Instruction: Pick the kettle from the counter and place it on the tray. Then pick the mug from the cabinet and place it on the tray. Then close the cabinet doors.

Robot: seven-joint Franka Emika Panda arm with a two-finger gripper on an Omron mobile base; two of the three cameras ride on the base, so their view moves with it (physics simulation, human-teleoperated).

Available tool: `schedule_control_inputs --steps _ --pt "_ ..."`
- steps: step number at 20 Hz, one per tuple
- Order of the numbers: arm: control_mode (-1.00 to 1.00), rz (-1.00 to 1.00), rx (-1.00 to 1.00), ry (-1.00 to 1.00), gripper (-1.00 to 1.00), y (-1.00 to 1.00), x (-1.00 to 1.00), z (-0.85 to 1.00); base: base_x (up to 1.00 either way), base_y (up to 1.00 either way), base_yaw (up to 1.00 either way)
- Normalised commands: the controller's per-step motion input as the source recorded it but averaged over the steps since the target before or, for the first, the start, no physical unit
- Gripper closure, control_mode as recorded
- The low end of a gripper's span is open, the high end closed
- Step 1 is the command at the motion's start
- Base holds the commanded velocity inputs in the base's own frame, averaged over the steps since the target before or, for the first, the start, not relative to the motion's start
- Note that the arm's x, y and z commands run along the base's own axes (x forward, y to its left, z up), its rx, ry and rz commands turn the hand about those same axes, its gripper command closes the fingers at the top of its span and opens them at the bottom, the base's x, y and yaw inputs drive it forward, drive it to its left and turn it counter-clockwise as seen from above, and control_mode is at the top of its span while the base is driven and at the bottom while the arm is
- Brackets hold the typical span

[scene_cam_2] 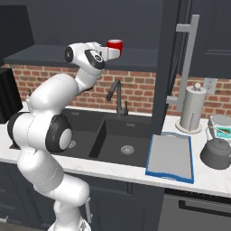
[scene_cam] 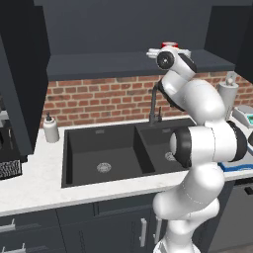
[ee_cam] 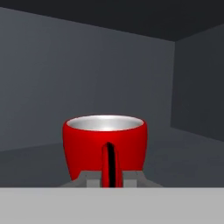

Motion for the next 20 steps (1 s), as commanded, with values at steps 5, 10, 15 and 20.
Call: schedule_control_inputs --steps 5,10,15,20 --pt "-1.0 0.0 0.0 0.0 1.0 0.0 0.0 -0.03 0.0 0.0 0.0" --pt "-1.0 0.0 0.0 0.0 1.0 0.0 0.0 0.0 0.0 0.0 0.0" --pt "-1.0 0.0 0.0 0.0 1.0 0.0 0.0 0.0 0.0 0.0 0.0" --pt "-1.0 0.0 0.0 0.0 1.0 0.0 -0.04 0.0 0.0 0.0 0.0"
